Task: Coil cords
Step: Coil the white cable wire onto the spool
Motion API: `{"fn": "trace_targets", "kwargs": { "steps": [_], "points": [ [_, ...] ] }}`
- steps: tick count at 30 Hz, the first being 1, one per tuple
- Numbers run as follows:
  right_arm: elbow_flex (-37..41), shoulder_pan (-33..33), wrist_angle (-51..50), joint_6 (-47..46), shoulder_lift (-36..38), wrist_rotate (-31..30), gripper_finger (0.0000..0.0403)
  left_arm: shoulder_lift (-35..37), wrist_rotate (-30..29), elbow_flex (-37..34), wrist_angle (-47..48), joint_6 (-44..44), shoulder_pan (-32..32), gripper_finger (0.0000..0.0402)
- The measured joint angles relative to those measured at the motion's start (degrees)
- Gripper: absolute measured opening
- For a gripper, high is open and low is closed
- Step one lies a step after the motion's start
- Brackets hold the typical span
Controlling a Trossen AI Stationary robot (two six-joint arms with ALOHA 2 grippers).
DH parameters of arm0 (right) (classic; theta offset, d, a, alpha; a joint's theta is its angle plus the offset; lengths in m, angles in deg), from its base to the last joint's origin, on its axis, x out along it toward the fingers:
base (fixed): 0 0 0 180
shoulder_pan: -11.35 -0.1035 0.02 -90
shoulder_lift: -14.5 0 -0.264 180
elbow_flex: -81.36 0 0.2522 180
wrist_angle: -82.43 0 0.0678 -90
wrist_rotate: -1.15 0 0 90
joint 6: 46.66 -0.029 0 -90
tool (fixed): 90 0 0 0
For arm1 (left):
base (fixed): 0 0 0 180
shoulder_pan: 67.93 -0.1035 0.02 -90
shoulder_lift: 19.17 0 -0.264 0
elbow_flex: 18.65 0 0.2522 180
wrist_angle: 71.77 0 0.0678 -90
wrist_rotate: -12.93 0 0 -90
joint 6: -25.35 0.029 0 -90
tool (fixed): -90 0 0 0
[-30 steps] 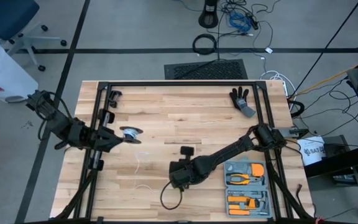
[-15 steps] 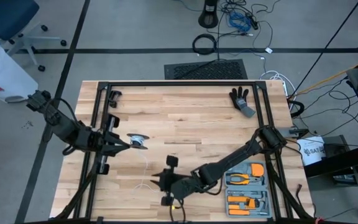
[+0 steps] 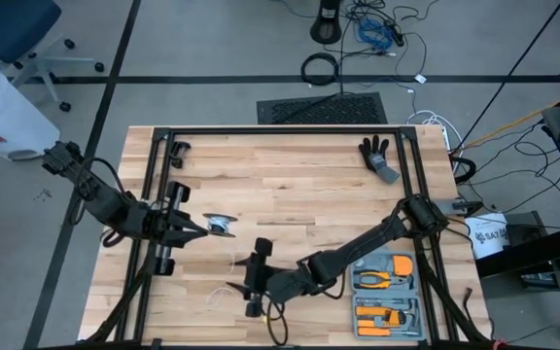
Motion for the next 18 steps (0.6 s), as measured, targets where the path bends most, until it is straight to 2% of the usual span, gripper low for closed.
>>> {"fn": "trace_targets", "kwargs": {
  "steps": [5, 10, 13, 18],
  "points": [
    [0.00, 0.51, 5.19, 0.81, -0.04, 3.71, 0.0197, -0.38, 0.00, 0.00, 0.35, -0.02, 0.00, 0.0002],
    [0.00, 1.61, 5.68, 0.32, -0.04, 3.58, 0.0175, -0.72, 0.00, 0.00, 0.28, -0.04, 0.00, 0.0002],
    [0.00, 2.21, 5.26, -0.85, -0.04, 3.51, 0.0141, -0.74, 0.00, 0.00, 0.29, -0.04, 0.00, 0.0002],
    [0.00, 2.90, 4.47, -1.15, -0.04, 3.50, 0.0053, -0.74, 0.00, 0.00, 0.28, -0.11, 0.00, 0.0002]
  ]
}}
